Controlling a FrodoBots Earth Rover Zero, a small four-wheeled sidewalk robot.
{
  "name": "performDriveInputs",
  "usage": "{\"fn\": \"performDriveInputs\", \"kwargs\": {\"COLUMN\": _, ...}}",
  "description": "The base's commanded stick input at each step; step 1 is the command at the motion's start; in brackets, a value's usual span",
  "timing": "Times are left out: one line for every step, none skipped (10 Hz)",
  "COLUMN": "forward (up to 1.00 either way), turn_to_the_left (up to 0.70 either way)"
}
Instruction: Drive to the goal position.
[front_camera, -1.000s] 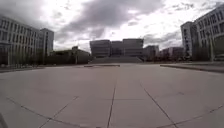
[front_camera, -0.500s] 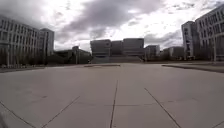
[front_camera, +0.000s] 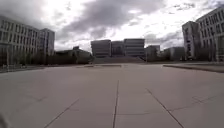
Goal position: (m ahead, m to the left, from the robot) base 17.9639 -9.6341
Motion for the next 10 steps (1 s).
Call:
{"fn": "performDriveInputs", "kwargs": {"forward": 0.50, "turn_to_the_left": 0.01}}
{"fn": "performDriveInputs", "kwargs": {"forward": 0.50, "turn_to_the_left": 0.01}}
{"fn": "performDriveInputs", "kwargs": {"forward": 0.50, "turn_to_the_left": 0.01}}
{"fn": "performDriveInputs", "kwargs": {"forward": 0.50, "turn_to_the_left": 0.01}}
{"fn": "performDriveInputs", "kwargs": {"forward": 0.50, "turn_to_the_left": 0.01}}
{"fn": "performDriveInputs", "kwargs": {"forward": 0.50, "turn_to_the_left": 0.01}}
{"fn": "performDriveInputs", "kwargs": {"forward": 0.50, "turn_to_the_left": -0.09}}
{"fn": "performDriveInputs", "kwargs": {"forward": 0.50, "turn_to_the_left": -0.24}}
{"fn": "performDriveInputs", "kwargs": {"forward": 0.50, "turn_to_the_left": -0.38}}
{"fn": "performDriveInputs", "kwargs": {"forward": 0.50, "turn_to_the_left": -0.49}}
